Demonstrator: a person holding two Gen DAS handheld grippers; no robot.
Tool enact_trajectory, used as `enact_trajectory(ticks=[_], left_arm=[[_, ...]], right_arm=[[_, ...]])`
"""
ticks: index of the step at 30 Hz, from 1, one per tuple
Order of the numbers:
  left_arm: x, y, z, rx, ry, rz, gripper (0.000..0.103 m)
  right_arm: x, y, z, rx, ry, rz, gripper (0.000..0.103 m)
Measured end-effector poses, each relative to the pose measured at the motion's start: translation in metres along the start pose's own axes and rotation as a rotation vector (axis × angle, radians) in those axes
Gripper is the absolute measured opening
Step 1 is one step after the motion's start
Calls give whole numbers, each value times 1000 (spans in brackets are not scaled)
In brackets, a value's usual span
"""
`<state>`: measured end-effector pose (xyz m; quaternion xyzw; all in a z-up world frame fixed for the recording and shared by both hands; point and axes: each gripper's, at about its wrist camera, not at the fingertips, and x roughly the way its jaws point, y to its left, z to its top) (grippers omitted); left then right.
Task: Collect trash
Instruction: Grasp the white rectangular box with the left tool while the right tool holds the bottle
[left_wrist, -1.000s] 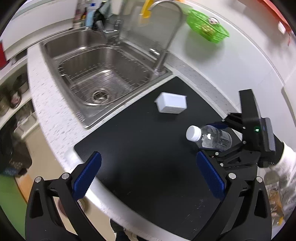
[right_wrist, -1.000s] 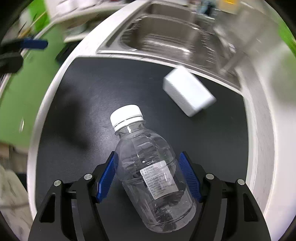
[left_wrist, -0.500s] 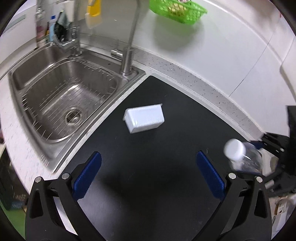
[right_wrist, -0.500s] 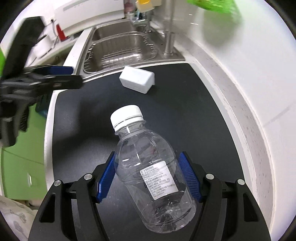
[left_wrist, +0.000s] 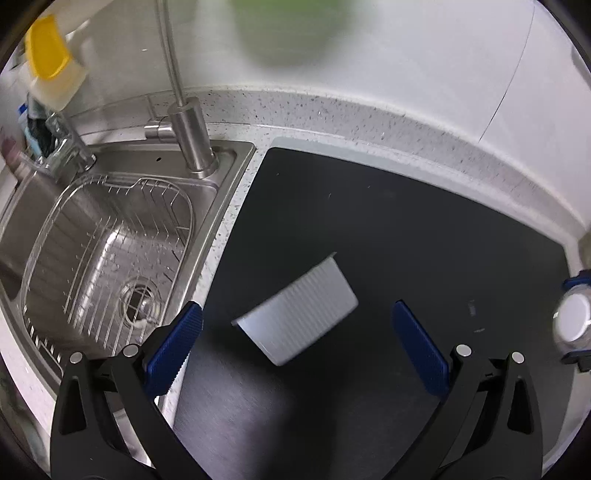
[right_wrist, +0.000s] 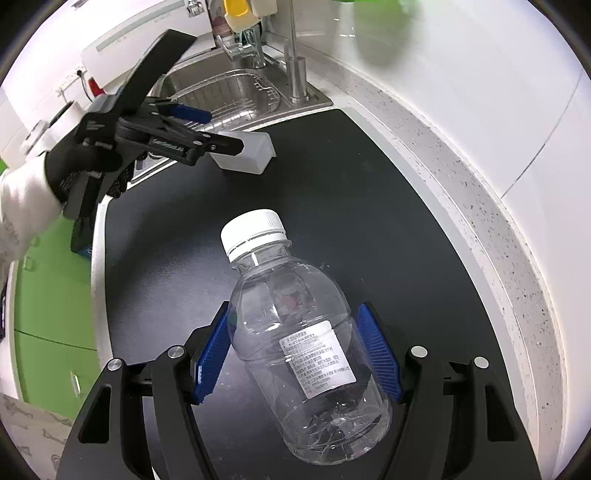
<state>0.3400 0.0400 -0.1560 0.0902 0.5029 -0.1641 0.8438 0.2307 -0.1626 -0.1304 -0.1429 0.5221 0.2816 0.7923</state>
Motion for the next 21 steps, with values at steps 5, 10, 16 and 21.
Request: enact_trajectory(ticks=[5,10,16,21], left_arm=[[17,-4,1,119,42,-21,100],[35,-5,0,193,106,-24,73],[38,-4,-13,180,140,-52,40],[26,-8,-22,121,112,-84,35]], right_arm=[[2,-2,3,8,4,0,66],[3,-2,3,12,11,0,66],[2,0,6,10,8,0,66],[4,3,11,10,-1,2,66]])
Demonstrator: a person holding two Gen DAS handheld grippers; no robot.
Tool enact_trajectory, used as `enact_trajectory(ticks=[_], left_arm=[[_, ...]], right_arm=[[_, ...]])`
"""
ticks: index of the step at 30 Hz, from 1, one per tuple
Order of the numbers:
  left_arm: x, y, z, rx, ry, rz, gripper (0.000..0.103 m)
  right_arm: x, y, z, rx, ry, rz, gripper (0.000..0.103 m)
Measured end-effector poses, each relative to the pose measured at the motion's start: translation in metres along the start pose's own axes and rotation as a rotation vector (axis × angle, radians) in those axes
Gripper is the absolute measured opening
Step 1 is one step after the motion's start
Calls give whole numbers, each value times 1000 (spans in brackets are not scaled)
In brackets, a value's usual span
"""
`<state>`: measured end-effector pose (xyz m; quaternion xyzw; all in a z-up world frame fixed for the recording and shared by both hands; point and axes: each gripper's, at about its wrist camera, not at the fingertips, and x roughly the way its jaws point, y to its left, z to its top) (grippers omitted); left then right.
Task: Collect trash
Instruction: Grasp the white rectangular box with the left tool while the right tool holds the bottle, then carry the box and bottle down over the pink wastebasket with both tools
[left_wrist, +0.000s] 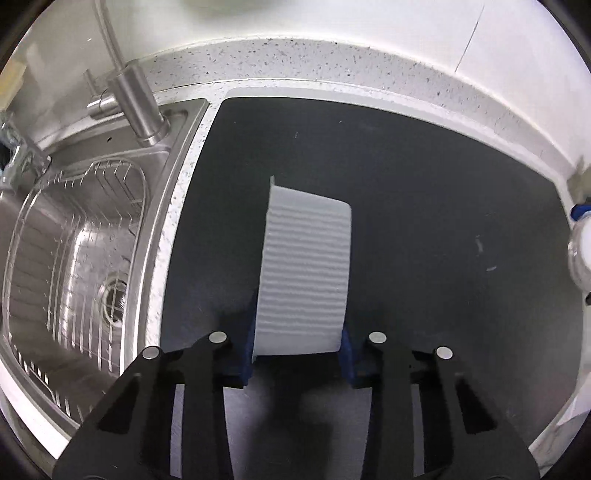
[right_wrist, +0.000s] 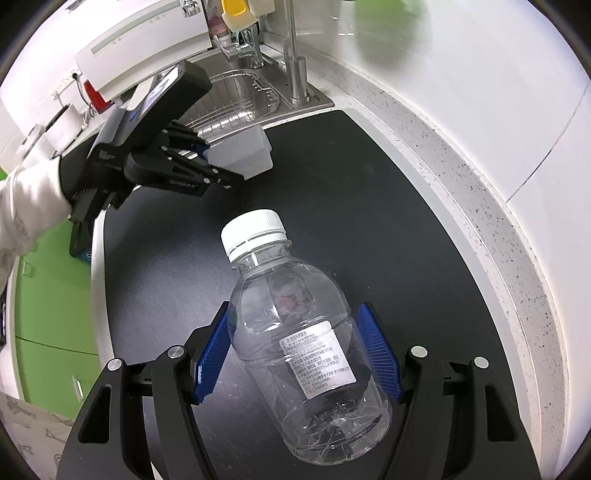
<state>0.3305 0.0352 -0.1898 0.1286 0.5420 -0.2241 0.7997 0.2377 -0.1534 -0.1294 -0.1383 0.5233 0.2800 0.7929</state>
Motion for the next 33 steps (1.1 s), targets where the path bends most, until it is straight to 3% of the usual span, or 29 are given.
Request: enact_trajectory(ticks=[10,19,25,33], left_arm=[[-42,-36,-29,-86,-49,62,34],[-119,-65,-89,-243,-132,138,34],[-178,-78,-159,-389,-183,212,34],[-226,-73,-276,-608,-199,306,34]], right_arm=[[-15,14,-2,-18,-56,-24,66],[-39,48,-11,-90,-130,-29,66],[-40,93,-15,-185,-152,25,66],[-24,192,-14,-343,-157,162,66]])
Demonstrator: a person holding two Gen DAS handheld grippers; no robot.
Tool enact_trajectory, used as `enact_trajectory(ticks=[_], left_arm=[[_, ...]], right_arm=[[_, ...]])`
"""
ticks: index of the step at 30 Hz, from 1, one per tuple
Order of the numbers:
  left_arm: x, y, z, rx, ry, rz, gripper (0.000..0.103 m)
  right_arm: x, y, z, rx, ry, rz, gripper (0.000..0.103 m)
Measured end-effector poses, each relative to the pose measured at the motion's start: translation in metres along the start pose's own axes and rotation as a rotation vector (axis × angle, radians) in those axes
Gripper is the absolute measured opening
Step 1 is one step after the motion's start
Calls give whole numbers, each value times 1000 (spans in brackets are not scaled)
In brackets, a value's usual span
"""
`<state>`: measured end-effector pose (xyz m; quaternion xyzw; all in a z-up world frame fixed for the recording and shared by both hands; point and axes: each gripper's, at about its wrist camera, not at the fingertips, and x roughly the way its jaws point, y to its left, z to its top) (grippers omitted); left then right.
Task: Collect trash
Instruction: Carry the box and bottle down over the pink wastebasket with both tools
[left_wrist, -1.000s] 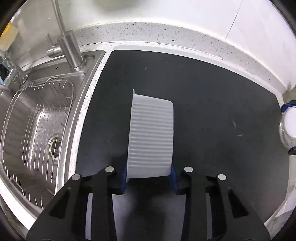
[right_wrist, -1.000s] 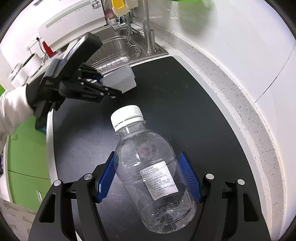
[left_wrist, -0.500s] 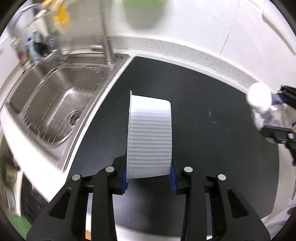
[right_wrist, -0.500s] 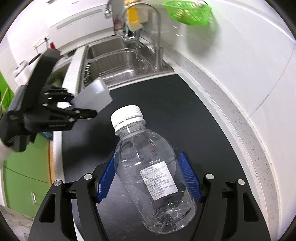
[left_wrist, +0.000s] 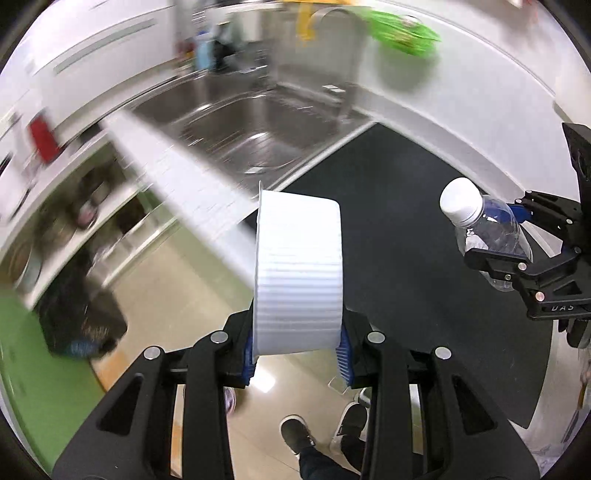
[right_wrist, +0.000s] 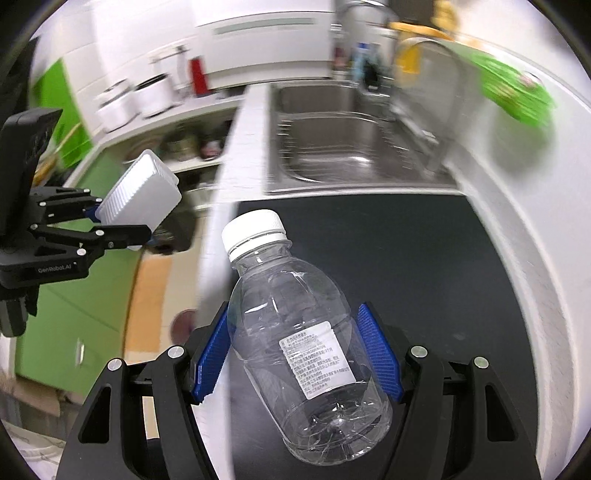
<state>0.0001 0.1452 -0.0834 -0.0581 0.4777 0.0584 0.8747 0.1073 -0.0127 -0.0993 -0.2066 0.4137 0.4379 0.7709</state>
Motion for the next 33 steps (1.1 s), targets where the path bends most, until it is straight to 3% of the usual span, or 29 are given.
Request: enact_trajectory(ticks=[9,14,18,22,29,33], left_arm=[[-24,116,-100,-248,9,94,34],[-10,185,-167,-392,53,120,34],[34,235,-219,-477,115,119,34],[110,279,-275,-547,172,87,34],[225,317,-346,-609,237,39,35],[268,329,-370,-623,251,33,40]], right_arm=[[63,127,27,-136,40,136,66],[129,205,33,-185,91,217,66],[198,249,22,-220,166,249,66],[271,278,-5,-239,237,258,66],[366,289,-59,-233,327,252,66],[397,285,-83,-225,355,243,66]])
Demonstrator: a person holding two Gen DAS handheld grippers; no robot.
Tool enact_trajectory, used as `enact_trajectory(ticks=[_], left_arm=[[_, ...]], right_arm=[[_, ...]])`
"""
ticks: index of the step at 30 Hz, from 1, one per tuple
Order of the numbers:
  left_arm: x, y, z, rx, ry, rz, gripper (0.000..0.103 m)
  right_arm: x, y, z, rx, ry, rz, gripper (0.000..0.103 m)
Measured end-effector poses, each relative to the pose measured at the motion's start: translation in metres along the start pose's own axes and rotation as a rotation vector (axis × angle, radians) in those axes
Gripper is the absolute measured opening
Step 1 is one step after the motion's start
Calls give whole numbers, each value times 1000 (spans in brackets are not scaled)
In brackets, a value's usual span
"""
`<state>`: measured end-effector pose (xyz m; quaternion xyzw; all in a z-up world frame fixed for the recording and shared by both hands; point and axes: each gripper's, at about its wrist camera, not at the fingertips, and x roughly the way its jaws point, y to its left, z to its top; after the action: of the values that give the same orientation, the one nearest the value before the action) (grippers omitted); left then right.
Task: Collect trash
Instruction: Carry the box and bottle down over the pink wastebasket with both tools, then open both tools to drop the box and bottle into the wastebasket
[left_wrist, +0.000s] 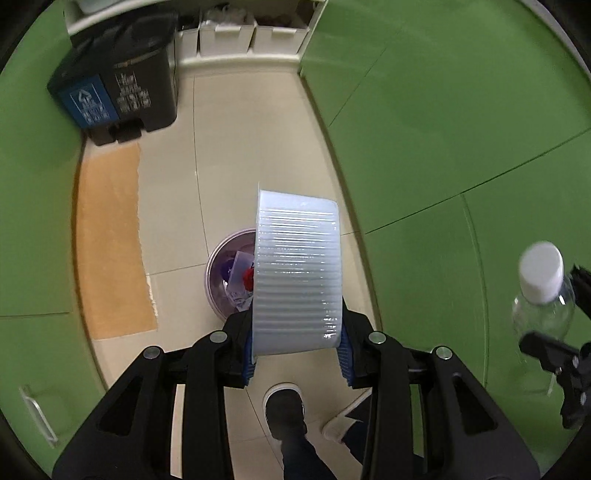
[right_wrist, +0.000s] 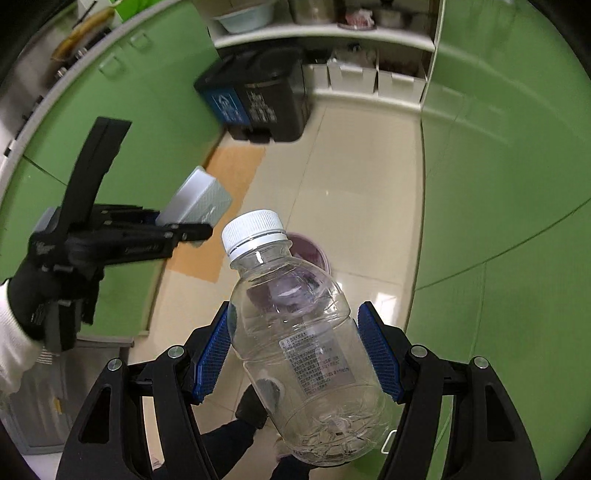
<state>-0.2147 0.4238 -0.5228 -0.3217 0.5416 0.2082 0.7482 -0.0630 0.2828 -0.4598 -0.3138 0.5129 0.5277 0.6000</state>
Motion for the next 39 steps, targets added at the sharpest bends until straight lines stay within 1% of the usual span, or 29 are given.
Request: enact_trajectory(ticks=[1,2,3,4,5,8,11,15,22,27,30,31,32,33,35,39], left_arm=[[6,2,-1,1,0,2,48],[14,6,-2,-1,-8,9,78],[17,8,-3,-8,-23,6,99],[18,10,-3,-11,-35,8,100],[21,12,-3,-11,-31,28,100],[21,18,-5,-29,-16,46,100],[9,27,-4,-54,-18,52,100],[-16,36,-4,-57,-41,83,100],[-58,63,-7,-136,-90,111,100],[-73,80,-12,-167,-113,114,100],[-74,90,-14,-185,-121,112,100],[-73,93,-14,-188,-122,112,100],[-73,94,-15,-191,-122,112,100],[-73,95,-16,-194,-122,113,100],[-71,97,-17,-202,-119,112,100],[-71,98,-15,-205,-117,113,100]], right_arm=[[6,-1,-2,2,5,-1,66],[13,-1,-5,3,9,-2,66],[16,-2,-6,4,11,-3,66],[20,-3,-7,5,13,-4,66],[23,-3,-7,7,15,-4,66],[25,-2,-9,3,16,-2,66],[27,5,0,-6,12,8,66],[35,16,13,-27,5,20,66],[59,40,39,-72,8,40,66],[84,51,52,-95,23,38,66],[96,55,57,-109,22,30,68],[100,55,59,-111,21,25,77],[103,56,60,-109,12,24,94],[104,56,60,-108,3,20,97],[109,54,61,-98,10,-3,97],[112,47,60,-68,27,-15,97]])
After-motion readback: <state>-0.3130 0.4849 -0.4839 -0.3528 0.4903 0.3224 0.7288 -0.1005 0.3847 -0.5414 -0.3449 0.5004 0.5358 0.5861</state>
